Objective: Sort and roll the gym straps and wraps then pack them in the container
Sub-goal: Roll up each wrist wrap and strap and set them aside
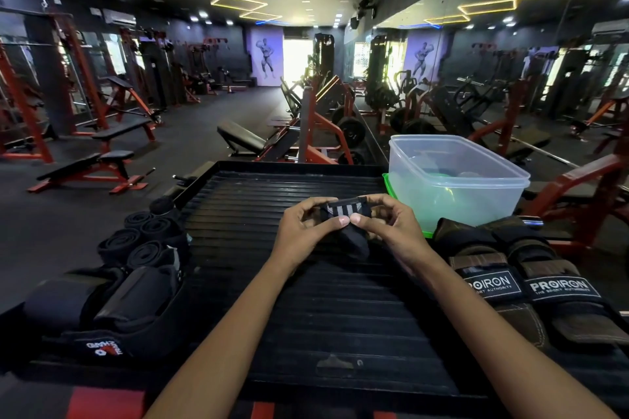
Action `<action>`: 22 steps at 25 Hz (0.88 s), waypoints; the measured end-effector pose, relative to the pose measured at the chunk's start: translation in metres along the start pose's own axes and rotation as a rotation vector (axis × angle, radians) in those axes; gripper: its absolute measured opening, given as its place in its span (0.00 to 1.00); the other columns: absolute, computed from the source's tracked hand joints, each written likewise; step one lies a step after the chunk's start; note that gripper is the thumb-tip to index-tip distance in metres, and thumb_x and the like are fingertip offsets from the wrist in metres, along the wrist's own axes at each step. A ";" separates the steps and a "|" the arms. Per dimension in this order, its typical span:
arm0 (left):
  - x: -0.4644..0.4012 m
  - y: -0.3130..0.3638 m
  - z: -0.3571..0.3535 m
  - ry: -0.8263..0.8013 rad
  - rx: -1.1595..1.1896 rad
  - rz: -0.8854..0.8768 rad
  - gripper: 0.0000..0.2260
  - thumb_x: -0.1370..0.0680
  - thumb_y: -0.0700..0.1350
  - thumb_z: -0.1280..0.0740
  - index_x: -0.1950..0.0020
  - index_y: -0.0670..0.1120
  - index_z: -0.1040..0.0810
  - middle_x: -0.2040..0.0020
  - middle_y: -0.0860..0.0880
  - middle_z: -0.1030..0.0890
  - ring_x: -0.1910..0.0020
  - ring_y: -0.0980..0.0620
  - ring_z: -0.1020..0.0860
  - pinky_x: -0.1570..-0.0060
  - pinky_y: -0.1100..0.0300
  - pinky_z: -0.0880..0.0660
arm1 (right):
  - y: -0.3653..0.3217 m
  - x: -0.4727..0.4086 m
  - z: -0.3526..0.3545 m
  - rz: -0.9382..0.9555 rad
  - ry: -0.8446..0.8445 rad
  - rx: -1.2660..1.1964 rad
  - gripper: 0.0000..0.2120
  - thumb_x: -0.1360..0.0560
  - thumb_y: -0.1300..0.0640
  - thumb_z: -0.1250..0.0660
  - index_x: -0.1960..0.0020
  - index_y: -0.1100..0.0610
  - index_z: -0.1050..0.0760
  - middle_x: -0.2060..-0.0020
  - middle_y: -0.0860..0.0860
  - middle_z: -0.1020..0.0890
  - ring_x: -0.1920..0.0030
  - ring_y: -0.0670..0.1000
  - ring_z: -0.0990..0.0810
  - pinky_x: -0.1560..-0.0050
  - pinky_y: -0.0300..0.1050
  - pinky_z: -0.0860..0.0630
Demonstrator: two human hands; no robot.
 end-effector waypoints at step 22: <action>0.001 -0.016 -0.006 -0.032 -0.017 0.140 0.19 0.24 0.52 0.31 0.45 0.37 0.21 0.56 0.44 0.17 0.58 0.51 0.18 0.59 0.61 0.23 | -0.008 0.003 -0.011 0.162 -0.098 0.227 0.17 0.31 0.55 0.24 0.43 0.54 0.22 0.51 0.57 0.17 0.50 0.62 0.19 0.54 0.55 0.19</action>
Point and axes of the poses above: each hand's wrist, its own x-axis away from the middle knuckle, its own z-axis out of the back of the hand, y = z × x, the point moved 8 cm from there along -x, towards the middle knuckle
